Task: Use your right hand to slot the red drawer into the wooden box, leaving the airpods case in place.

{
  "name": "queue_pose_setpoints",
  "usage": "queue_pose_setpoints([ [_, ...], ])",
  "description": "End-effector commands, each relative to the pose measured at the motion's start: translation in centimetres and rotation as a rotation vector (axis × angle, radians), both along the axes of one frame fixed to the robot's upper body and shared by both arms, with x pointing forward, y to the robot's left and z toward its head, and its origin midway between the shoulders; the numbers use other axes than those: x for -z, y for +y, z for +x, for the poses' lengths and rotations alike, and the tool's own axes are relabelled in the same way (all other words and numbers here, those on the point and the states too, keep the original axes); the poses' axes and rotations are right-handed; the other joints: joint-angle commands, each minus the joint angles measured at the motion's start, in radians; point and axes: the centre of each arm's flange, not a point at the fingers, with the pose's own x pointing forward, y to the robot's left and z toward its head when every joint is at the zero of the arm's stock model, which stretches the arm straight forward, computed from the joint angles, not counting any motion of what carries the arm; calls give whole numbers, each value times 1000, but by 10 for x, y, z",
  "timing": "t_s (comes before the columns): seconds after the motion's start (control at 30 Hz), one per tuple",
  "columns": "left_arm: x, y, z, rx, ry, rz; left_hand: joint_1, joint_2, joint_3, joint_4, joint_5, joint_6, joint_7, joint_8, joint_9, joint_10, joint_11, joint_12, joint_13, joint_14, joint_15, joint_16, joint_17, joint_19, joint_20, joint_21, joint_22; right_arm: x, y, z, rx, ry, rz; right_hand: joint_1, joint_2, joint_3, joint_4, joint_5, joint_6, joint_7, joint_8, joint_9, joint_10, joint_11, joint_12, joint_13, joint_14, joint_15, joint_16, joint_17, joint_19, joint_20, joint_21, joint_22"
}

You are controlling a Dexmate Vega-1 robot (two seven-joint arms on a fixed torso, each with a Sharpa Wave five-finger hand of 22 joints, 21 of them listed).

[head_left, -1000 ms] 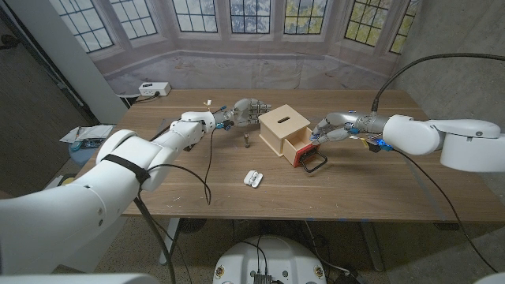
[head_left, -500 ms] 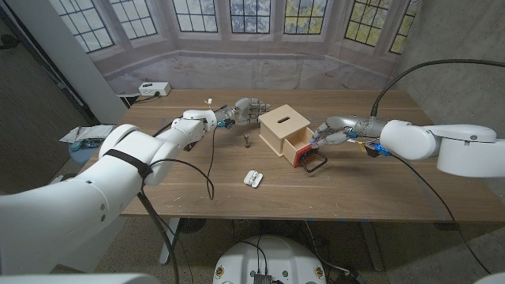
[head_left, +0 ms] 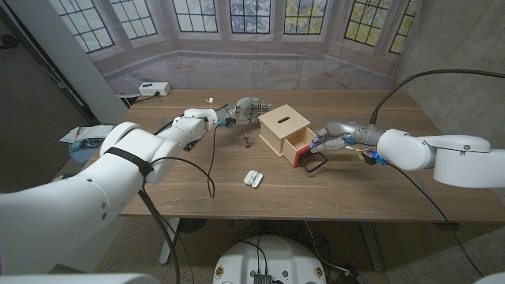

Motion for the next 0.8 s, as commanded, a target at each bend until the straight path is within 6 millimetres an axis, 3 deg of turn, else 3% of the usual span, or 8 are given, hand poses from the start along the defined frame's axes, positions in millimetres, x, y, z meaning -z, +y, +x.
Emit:
queue_pose_setpoints([
  [0.03, -4, -3, -1, 13, -9, 10, -9, 2, 1, -4, 1, 4, -1, 2, 3, 4, 4, -2, 3, 7, -4, 2, 2, 4, 5, -5, 5, 11, 3, 1, 21, -39, 29, -5, -1, 3, -7, -1, 0, -4, -1, 3, 8, -2, 2, 0, -2, -124, 1, -1, -4, -10, 0, 4],
  [0.47, -6, -6, 1, -12, 0, 15, -9, 2, 1, -5, 1, 4, -2, 2, 3, 3, 5, -2, 3, 7, -4, 2, 2, 3, 4, -5, 5, 24, 11, -4, 79, -142, 43, -5, -2, 7, -13, -1, -23, -2, -7, 1, -9, -4, -4, -7, -1, -125, 2, -5, 3, -18, 2, 3],
  [0.8, -12, -11, 3, -44, -1, 29, -10, 2, 1, -5, 1, 4, -1, 3, 3, 2, 3, -2, 3, 7, -4, 2, 2, 3, 4, -5, 5, 36, 5, -17, 115, -199, 23, -8, -4, 8, -14, -2, -23, -4, -5, 1, -12, -5, -4, -10, -1, -126, 2, -6, 6, -20, 3, 3],
])
